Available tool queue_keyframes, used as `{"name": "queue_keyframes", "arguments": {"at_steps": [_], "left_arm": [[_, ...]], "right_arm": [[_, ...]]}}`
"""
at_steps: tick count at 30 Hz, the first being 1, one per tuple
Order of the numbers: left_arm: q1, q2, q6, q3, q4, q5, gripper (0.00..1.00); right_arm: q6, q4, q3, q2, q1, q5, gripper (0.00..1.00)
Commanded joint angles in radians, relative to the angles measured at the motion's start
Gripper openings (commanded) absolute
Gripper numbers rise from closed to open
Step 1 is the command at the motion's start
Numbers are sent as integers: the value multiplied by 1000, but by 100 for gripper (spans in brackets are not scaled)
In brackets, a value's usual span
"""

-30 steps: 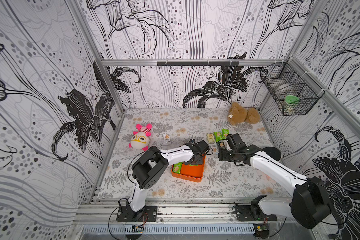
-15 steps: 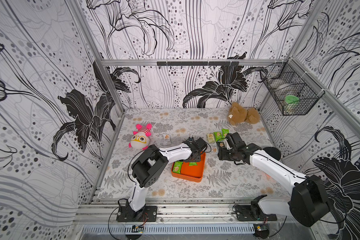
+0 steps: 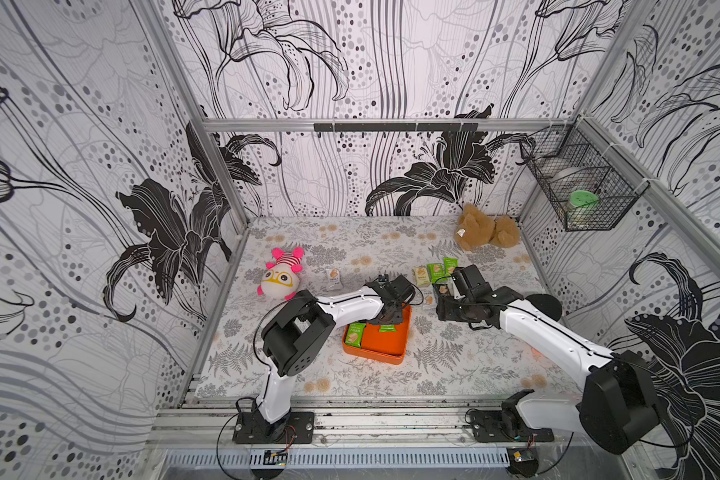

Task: Take the cookies out of the storage box
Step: Pick up the cookie from the storage box, then place the cookie at the center of the board.

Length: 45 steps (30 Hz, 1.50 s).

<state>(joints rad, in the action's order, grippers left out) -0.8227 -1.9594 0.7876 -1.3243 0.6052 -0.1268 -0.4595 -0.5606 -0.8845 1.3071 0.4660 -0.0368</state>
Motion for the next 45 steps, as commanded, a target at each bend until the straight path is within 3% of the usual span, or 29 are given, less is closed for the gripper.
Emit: {"name": "queue_keyframes", "arguments": {"at_steps": [1, 14, 25, 35, 45], "left_arm": [[-15, 81, 9, 15, -1, 18, 42], [15, 288, -34, 59, 72, -15, 42], [249, 375, -192, 130, 119, -38, 42], [430, 317, -310, 199, 56, -23, 42], [459, 197, -323, 224, -55, 7, 42]], "right_arm": [[-26, -11, -35, -12, -4, 28, 74], [-45, 41, -135, 100, -4, 111, 74], [-45, 73, -228, 221, -5, 126, 73], [-38, 62, -298, 311, -4, 118, 73], [-16, 26, -334, 357, -4, 93, 73]]}}
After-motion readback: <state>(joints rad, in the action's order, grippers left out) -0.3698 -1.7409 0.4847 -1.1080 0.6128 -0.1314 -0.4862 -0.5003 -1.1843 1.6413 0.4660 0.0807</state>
